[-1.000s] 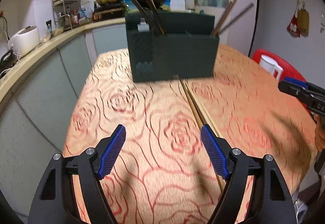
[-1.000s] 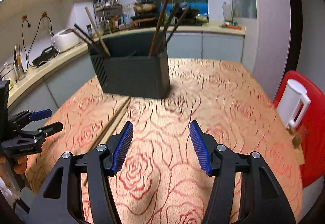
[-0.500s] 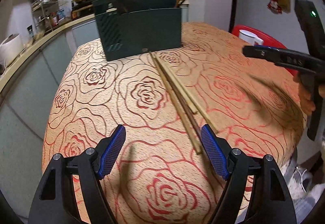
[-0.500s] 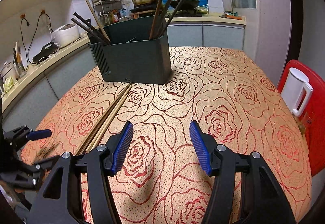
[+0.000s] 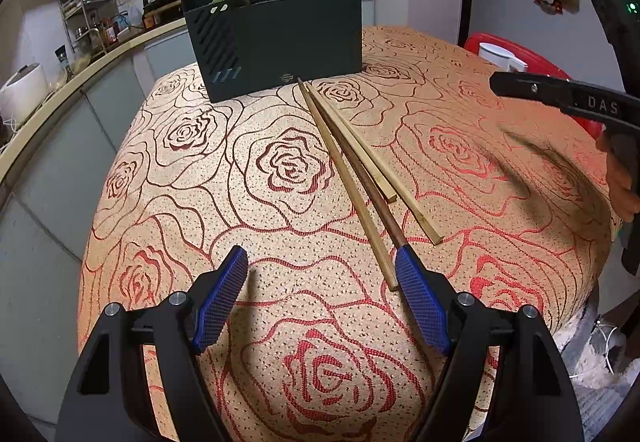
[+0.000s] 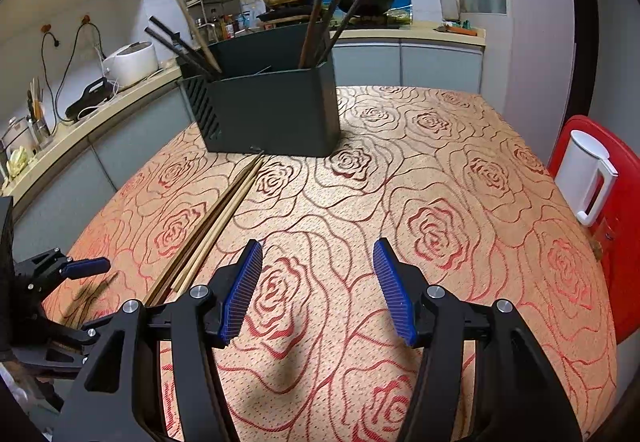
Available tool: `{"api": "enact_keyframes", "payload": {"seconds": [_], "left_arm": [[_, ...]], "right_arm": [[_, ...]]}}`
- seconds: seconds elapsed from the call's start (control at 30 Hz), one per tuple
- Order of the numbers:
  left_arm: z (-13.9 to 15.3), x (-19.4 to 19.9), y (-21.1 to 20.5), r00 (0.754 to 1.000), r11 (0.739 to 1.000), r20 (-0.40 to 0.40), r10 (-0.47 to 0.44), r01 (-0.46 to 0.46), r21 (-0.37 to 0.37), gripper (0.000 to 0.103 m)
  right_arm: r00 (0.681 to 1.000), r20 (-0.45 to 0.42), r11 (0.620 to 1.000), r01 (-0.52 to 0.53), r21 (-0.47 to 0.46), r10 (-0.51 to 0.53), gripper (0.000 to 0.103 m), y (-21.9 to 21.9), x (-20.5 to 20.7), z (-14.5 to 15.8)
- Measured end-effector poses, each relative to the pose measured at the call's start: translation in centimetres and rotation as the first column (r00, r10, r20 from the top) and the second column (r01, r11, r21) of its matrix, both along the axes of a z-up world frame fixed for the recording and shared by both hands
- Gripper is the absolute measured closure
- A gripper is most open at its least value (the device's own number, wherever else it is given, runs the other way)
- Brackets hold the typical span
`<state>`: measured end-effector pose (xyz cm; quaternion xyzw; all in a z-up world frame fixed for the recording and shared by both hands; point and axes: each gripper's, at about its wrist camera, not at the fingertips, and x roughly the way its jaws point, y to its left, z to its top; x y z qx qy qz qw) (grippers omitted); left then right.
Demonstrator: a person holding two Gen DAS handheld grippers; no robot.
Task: Organize utensils
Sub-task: 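Move both open tools back toward the remaining chopsticks on the table, then close the left tool on a light wooden chopstick while the right tool grasps another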
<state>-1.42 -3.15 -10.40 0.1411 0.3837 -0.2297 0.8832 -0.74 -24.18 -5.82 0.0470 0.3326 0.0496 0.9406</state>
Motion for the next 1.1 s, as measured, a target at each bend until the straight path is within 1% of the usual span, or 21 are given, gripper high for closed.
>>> {"api": "enact_keyframes", "payload": {"seconds": [0.07,0.1,0.17,0.23,0.3,0.43,0.53,0.57,0.67,0.83,0.9,0.93,1.0,1.03,1.1], "left_arm": [[-0.4,-0.1,-0.2,1.0,1.0,-0.018,-0.002,0.002,-0.007,0.029],[-0.5,-0.2,-0.1,1.0,1.0,-0.015,0.001,-0.001,-0.014,0.029],[-0.4,-0.2,-0.1,1.0,1.0,-0.01,0.0,0.0,-0.005,0.03],[-0.4,-0.1,0.2,1.0,1.0,0.003,0.019,-0.019,-0.002,0.03],[-0.4,0.3,0.8,0.999,0.999,-0.005,0.042,-0.042,-0.007,0.03],[-0.4,1.1,1.6,0.997,0.997,-0.013,0.073,-0.073,-0.012,0.037],[-0.4,1.5,2.0,0.996,0.996,-0.025,0.083,-0.084,-0.027,0.04],[-0.4,1.6,2.2,0.996,0.996,-0.025,0.088,-0.088,-0.029,0.043],[-0.4,1.8,2.3,0.995,0.995,-0.028,0.095,-0.095,-0.033,0.047],[-0.4,1.7,2.1,0.995,0.995,-0.031,0.096,-0.097,-0.037,0.05],[-0.4,1.7,2.0,0.995,0.995,-0.032,0.095,-0.096,-0.038,0.05],[-0.4,1.8,2.0,0.995,0.995,-0.032,0.095,-0.096,-0.039,0.051],[-0.5,1.7,2.0,0.995,0.995,-0.032,0.094,-0.096,-0.04,0.051],[-0.5,1.7,2.0,0.995,0.995,-0.032,0.094,-0.095,-0.04,0.051],[-0.5,1.7,1.9,0.995,0.995,-0.031,0.094,-0.095,-0.04,0.052]], "right_arm": [[1.0,-0.006,1.0,-0.012,-0.002,0.012,0.047,0.5,-0.1,-0.2],[1.0,-0.008,1.0,-0.02,-0.005,0.02,0.047,0.7,-0.2,-0.3],[0.999,-0.013,0.999,-0.034,-0.015,0.034,0.047,1.5,-0.5,-0.6],[0.998,-0.022,0.998,-0.057,-0.018,0.056,0.047,2.3,-0.7,-0.9],[0.996,-0.033,0.996,-0.084,-0.022,0.083,0.047,3.2,-1.0,-1.3],[0.987,-0.055,0.987,-0.153,-0.038,0.151,0.047,5.3,-1.5,-2.3],[0.979,-0.07,0.98,-0.196,-0.047,0.192,0.047,6.7,-1.7,-3.0],[0.976,-0.077,0.976,-0.21,-0.05,0.206,0.047,7.2,-1.8,-3.3],[0.969,-0.09,0.971,-0.235,-0.05,0.23,0.047,8.3,-1.8,-3.7],[0.959,-0.106,0.962,-0.268,-0.058,0.261,0.048,9.8,-1.9,-4.3],[0.959,-0.105,0.96,-0.272,-0.074,0.264,0.049,10.3,-1.9,-4.5],[0.96,-0.103,0.958,-0.271,-0.093,0.262,0.053,10.5,-1.8,-4.5],[0.962,-0.101,0.957,-0.264,-0.12,0.253,0.056,10.7,-1.7,-4.5],[0.964,-0.101,0.959,-0.258,-0.118,0.247,0.06,10.6,-1.6,-4.5],[0.968,-0.102,0.963,-0.241,-0.118,0.229,0.063,10.0,-1.4,-4.4]]}}
